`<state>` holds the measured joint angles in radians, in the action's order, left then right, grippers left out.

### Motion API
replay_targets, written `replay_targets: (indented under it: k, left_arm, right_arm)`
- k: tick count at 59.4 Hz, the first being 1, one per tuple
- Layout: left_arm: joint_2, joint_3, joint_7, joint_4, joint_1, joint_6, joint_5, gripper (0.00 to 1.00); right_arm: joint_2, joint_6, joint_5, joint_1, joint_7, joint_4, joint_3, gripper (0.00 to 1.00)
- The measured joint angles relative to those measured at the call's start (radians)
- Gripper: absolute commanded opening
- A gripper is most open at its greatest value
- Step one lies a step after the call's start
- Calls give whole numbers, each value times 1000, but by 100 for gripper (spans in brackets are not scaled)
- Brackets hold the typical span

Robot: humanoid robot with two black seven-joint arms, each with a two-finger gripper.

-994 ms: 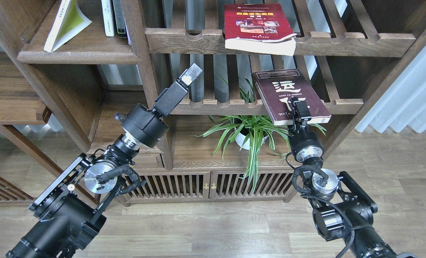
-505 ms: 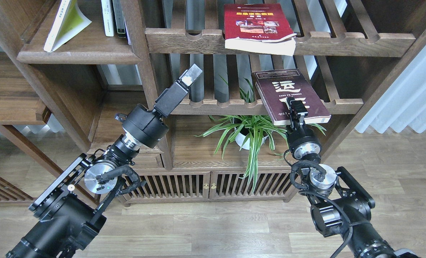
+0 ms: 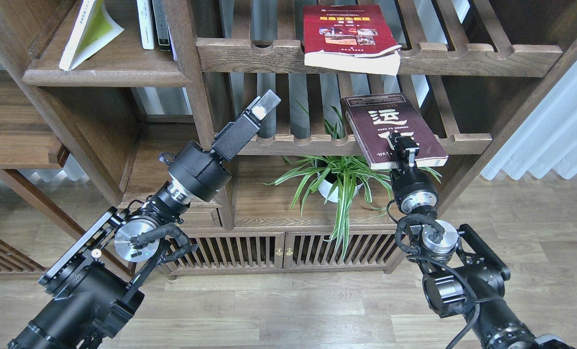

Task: Organize books on shelf
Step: 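Grasp the dark red book with the right gripper and tilt it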

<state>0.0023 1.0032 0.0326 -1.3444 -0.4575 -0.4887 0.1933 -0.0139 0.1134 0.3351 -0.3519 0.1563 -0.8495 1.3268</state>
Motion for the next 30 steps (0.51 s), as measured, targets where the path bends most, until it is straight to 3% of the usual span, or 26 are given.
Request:
replay_targets:
  k: [14,30]
  left_arm:
    - [-2,-7,-1,1,14,0,0,98]
    - [-2,-7,-3,2,54,0,-11,97]
  right_arm:
    - [2,62,45,3,0,-10,25,12]
    - [8,171,51,16,1,-11,26,7]
